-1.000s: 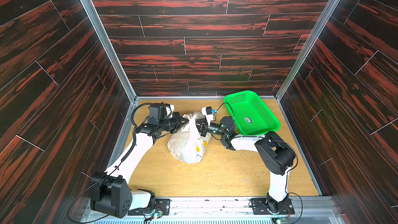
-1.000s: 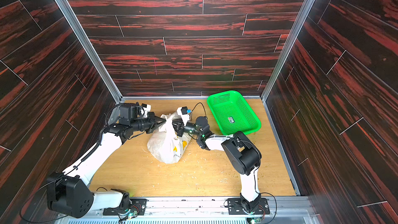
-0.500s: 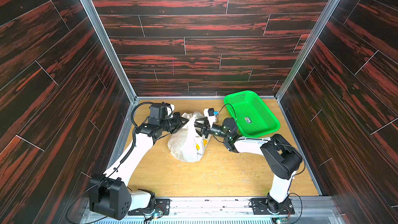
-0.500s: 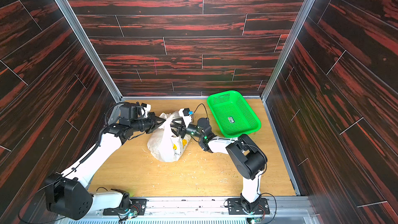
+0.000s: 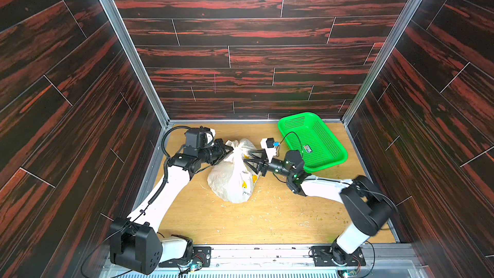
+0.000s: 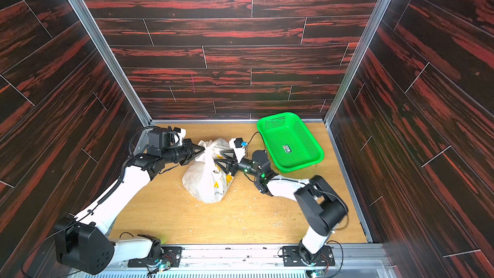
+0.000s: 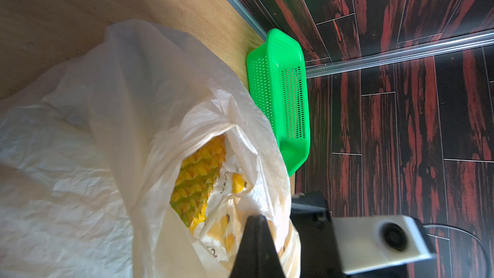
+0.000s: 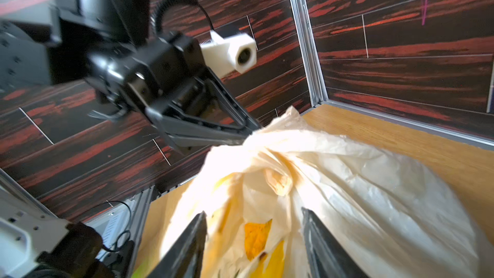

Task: Place the pineapple into a plastic bag & tie a knot
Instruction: Cross the plastic bag at the center of the board.

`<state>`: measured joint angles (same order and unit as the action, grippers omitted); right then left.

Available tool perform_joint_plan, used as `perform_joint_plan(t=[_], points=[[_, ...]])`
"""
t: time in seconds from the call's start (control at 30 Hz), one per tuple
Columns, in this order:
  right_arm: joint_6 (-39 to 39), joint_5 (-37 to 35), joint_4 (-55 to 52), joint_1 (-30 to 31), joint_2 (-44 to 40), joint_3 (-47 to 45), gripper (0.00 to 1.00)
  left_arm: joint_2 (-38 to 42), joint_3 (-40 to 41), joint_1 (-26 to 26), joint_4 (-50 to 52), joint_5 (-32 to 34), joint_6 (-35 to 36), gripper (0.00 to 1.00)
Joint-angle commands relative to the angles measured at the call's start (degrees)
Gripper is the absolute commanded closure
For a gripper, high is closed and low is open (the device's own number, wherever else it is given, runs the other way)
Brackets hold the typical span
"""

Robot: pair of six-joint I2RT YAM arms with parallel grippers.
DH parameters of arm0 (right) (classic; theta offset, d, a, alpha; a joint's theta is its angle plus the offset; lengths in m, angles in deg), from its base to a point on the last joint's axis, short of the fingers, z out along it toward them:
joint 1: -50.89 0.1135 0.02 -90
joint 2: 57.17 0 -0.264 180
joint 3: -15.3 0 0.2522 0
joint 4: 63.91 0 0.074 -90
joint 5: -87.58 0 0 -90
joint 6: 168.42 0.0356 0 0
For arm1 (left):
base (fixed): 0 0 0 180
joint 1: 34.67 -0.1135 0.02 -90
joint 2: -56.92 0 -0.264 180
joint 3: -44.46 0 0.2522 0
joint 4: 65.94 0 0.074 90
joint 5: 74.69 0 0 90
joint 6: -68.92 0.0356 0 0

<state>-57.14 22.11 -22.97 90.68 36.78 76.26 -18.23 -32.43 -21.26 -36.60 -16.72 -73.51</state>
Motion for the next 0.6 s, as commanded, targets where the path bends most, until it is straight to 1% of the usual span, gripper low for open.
perform_joint_plan(t=[0.0, 0.03, 0.07, 0.13, 0.17, 0.2, 0.23, 0.27, 0.3, 0.33, 0.47, 0.57], points=[[4.02, -0.18, -11.51, -0.27, -5.68, 1.81, 0.42, 2.44, -0.30, 0.04, -1.42, 1.14, 1.06, 1.00], [4.97, -0.35, -16.91, -0.30, -6.89, 3.57, 0.44, 2.52, -0.31, 0.05, -1.44, 1.26, 1.18, 1.00], [6.53, -1.08, -24.52, -0.27, -7.89, 6.30, 0.46, 2.58, -0.32, 0.06, -1.44, 1.44, 1.18, 1.00], [10.10, -3.93, -44.96, -0.24, -8.24, 14.54, 0.48, 2.65, -0.19, 0.12, -1.64, 1.42, 1.27, 1.00], [12.06, -5.06, -53.57, -0.39, -7.16, 20.26, 0.48, 2.65, -0.15, 0.05, -1.62, 1.38, 1.27, 1.00], [14.13, -6.32, -64.43, -0.67, -5.76, 25.98, 0.48, 2.65, -0.02, 0.04, -1.64, 1.40, 1.36, 1.00], [16.20, -5.68, -71.28, -1.10, -4.25, 30.27, 0.48, 2.65, -0.06, 0.11, -1.75, 1.44, 1.32, 1.00], [18.38, -3.38, -76.91, -1.73, -2.29, 34.41, 0.48, 2.67, 0.10, 0.09, -1.86, 1.32, 1.27, 1.00], [20.42, -0.75, -80.29, -2.17, -0.75, 37.47, 0.48, 2.69, 0.20, 0.12, -1.79, 1.43, 1.36, 1.00], [22.31, 0.38, -81.75, -2.30, -0.01, 39.07, 0.48, 2.74, 0.33, 0.13, -1.83, 1.46, 1.38, 1.00], [28.67, 4.35, -81.47, -2.35, 2.50, 43.17, 0.39, 3.09, 0.87, 0.15, -1.87, 1.51, 1.50, 1.00], [32.90, 7.86, -79.89, -2.14, 5.18, 45.36, 0.35, 3.31, 1.00, 0.13, -1.56, 1.66, 1.71, 1.00]])
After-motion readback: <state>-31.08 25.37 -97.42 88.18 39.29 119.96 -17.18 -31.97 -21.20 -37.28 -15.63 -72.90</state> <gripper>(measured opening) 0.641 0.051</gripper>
